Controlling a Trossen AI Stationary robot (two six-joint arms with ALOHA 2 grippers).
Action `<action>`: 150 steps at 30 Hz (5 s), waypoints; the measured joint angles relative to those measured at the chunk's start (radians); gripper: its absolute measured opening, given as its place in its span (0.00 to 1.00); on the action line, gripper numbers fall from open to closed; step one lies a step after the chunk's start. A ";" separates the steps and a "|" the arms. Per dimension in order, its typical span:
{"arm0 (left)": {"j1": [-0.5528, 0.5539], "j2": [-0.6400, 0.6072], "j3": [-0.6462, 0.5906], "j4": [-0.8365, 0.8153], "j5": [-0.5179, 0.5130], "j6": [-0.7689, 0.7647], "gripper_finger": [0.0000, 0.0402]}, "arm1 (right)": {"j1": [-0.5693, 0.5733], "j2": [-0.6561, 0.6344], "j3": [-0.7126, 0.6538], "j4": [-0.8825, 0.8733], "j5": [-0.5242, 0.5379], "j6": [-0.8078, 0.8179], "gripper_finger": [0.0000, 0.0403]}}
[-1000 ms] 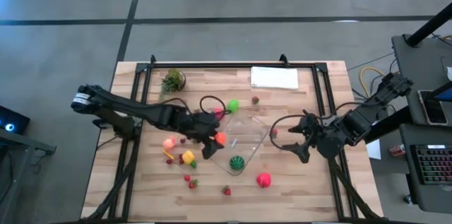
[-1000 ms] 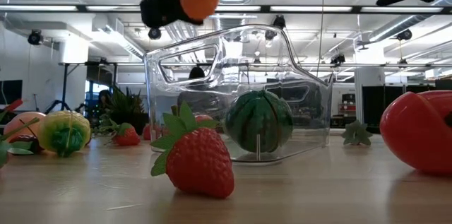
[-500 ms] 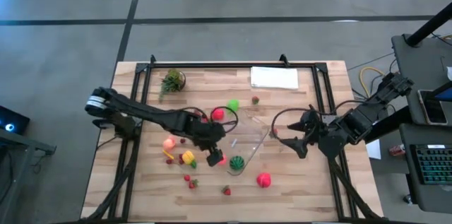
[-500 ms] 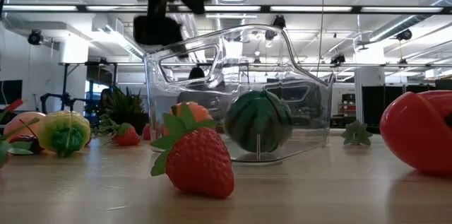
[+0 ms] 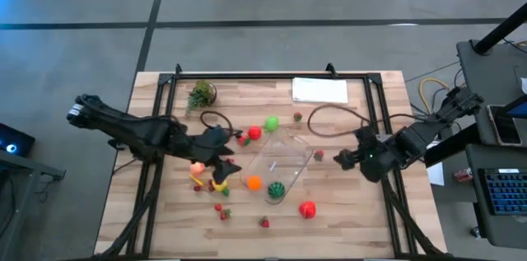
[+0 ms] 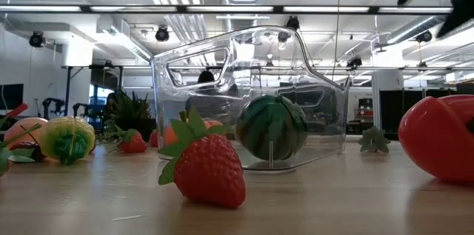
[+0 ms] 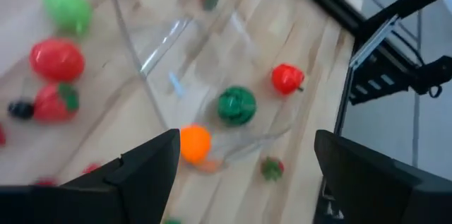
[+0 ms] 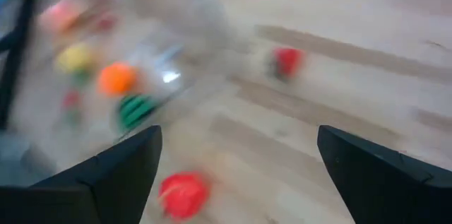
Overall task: Pick and placing Produce into tupperware
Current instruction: Put the red strawberry into the transparent bin
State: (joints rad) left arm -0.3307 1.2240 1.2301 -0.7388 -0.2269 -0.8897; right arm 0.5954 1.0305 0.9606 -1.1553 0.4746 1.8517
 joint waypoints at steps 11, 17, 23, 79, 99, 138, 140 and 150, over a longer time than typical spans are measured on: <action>-0.059 -0.004 -0.001 -0.316 -0.138 0.065 0.78 | -0.039 0.115 -0.140 0.208 -0.212 -0.596 0.92; -0.064 0.041 -0.002 -0.325 -0.137 0.182 0.78 | -0.098 0.291 -0.060 0.072 -0.221 -0.800 0.91; -0.066 0.071 -0.002 -0.381 -0.123 0.216 0.78 | -0.205 0.434 0.022 0.082 -0.226 -1.216 0.91; -0.331 0.054 -0.079 -0.459 -0.199 -0.093 0.78 | -0.490 0.461 -0.284 0.670 -0.289 -1.512 0.89; -0.331 0.054 -0.079 -0.463 -0.199 -0.090 0.78 | -0.488 0.446 -0.294 0.660 -0.298 -1.451 0.44; -0.331 0.056 -0.080 -0.482 -0.277 -0.099 0.78 | -0.406 0.383 -0.337 0.495 -0.270 -1.530 0.87; -0.331 0.056 -0.080 -0.481 -0.277 -0.099 0.78 | -0.406 0.399 -0.330 0.491 -0.271 -1.506 0.85; -0.330 0.056 -0.080 -0.481 -0.282 -0.099 0.78 | -0.413 0.396 -0.321 0.532 -0.241 -1.511 0.65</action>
State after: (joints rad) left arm -0.6609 1.2804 1.1500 -1.2198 -0.5087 -0.9886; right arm 0.1825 1.4265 0.6399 -0.6236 0.2341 0.3405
